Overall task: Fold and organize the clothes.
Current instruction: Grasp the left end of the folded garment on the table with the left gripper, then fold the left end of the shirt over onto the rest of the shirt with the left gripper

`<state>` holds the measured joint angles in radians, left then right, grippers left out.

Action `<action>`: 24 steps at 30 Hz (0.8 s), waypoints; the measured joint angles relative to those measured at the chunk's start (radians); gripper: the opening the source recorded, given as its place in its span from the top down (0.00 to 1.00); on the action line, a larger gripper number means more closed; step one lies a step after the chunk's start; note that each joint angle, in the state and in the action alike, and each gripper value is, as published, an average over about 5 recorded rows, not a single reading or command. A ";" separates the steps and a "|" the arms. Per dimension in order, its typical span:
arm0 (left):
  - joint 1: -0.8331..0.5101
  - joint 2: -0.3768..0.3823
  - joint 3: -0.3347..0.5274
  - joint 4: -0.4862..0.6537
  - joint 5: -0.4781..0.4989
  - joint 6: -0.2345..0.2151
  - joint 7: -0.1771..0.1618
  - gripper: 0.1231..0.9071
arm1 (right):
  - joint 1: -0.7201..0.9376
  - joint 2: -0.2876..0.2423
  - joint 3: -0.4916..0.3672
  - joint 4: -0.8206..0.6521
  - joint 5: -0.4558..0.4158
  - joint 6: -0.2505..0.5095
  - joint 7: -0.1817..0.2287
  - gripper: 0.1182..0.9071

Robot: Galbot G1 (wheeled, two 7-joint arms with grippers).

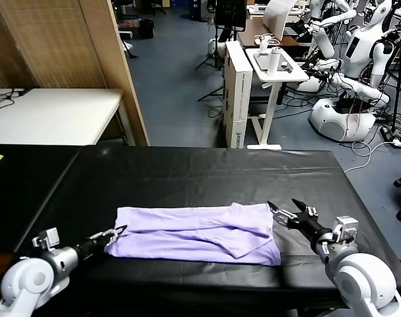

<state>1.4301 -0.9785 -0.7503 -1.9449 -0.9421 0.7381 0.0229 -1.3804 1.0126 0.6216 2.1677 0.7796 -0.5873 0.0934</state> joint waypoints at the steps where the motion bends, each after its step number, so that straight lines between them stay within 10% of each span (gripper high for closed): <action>1: 0.005 0.007 -0.007 -0.006 0.043 0.000 0.003 0.27 | 0.001 0.000 0.000 -0.001 0.000 0.000 0.001 0.00; 10: 0.079 0.089 -0.104 -0.050 0.358 -0.004 0.013 0.87 | 0.010 0.015 0.003 -0.016 0.003 0.002 0.013 0.00; 24: 0.038 -0.010 -0.058 -0.157 0.107 -0.002 -0.111 0.92 | 0.029 0.046 -0.035 -0.034 -0.014 0.007 0.022 0.00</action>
<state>1.4677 -0.9884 -0.8079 -2.1019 -0.8354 0.7362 -0.0886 -1.3515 1.0585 0.5862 2.1335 0.7657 -0.5805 0.1156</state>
